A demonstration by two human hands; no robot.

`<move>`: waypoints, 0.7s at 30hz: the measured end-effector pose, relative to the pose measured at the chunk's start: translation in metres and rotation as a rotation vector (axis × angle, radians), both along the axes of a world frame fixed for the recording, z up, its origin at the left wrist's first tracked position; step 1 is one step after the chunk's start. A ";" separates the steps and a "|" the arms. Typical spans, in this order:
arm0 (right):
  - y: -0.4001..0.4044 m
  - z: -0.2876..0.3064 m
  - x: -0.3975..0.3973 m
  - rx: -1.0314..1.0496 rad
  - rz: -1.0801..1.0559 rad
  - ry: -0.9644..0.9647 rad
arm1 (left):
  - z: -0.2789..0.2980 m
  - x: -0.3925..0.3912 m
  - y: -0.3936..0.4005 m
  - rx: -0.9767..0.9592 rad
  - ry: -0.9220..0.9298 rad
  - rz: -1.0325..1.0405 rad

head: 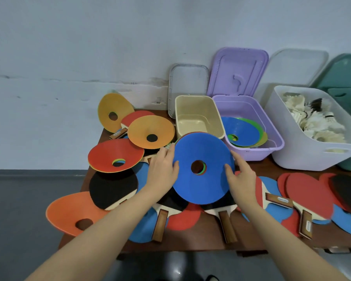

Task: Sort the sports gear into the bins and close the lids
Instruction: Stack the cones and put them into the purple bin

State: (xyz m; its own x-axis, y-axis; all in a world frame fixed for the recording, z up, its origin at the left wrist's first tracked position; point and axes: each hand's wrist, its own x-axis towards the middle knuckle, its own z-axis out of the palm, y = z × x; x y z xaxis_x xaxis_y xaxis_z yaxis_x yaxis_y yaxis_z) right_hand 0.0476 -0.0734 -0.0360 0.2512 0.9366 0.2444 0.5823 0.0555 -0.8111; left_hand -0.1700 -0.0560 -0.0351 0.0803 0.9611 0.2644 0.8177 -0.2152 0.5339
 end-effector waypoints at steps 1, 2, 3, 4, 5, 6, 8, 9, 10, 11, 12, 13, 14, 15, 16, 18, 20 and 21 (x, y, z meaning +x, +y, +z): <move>0.004 0.006 0.004 0.019 -0.011 -0.011 | 0.006 0.005 0.005 0.023 -0.011 0.001; 0.009 0.013 0.009 0.033 -0.018 -0.022 | 0.012 0.010 0.010 0.047 -0.021 -0.003; 0.016 0.019 0.015 0.043 -0.022 -0.033 | 0.018 0.015 0.016 0.070 -0.030 -0.014; 0.023 0.025 0.022 0.051 -0.022 -0.041 | 0.024 0.021 0.022 0.091 -0.034 -0.025; 0.031 0.030 0.030 0.058 -0.022 -0.045 | 0.030 0.028 0.030 0.109 -0.033 -0.032; 0.039 0.035 0.037 0.066 -0.020 -0.045 | 0.034 0.035 0.038 0.123 -0.030 -0.035; 0.055 0.045 0.056 0.091 -0.017 -0.067 | 0.043 0.052 0.057 0.139 -0.016 -0.044; 0.064 0.050 0.065 0.110 -0.015 -0.092 | 0.047 0.062 0.067 0.133 -0.005 -0.048; 0.072 0.055 0.075 0.120 -0.015 -0.116 | 0.050 0.072 0.078 0.119 0.004 -0.052; 0.080 0.059 0.085 0.117 -0.018 -0.132 | 0.052 0.084 0.089 0.102 0.008 -0.057; 0.090 0.060 0.096 0.100 -0.022 -0.138 | 0.054 0.095 0.100 0.086 0.014 -0.062; 0.102 0.061 0.106 0.078 -0.027 -0.137 | 0.056 0.107 0.112 0.074 0.026 -0.064; 0.113 0.060 0.115 0.056 -0.029 -0.140 | 0.056 0.118 0.124 0.064 0.043 -0.065; 0.126 0.058 0.125 0.042 -0.027 -0.153 | 0.055 0.130 0.136 0.055 0.063 -0.063; 0.138 0.056 0.133 0.038 -0.020 -0.176 | 0.054 0.140 0.149 0.045 0.086 -0.058; 0.161 0.050 0.147 0.027 -0.015 -0.200 | 0.050 0.160 0.174 0.022 0.136 -0.038; 0.180 0.042 0.154 -0.002 -0.013 -0.187 | 0.043 0.177 0.196 0.000 0.170 -0.019; 0.187 0.036 0.157 -0.017 -0.005 -0.189 | 0.040 0.184 0.205 -0.013 0.186 -0.015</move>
State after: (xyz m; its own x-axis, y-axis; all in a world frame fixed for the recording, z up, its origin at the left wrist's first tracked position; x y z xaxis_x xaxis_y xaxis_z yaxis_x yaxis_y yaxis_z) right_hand 0.2043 0.1141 0.0001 0.2068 0.9398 0.2720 0.7248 0.0396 -0.6878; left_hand 0.0143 0.1490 0.0047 0.1406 0.9627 0.2312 0.8994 -0.2218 0.3767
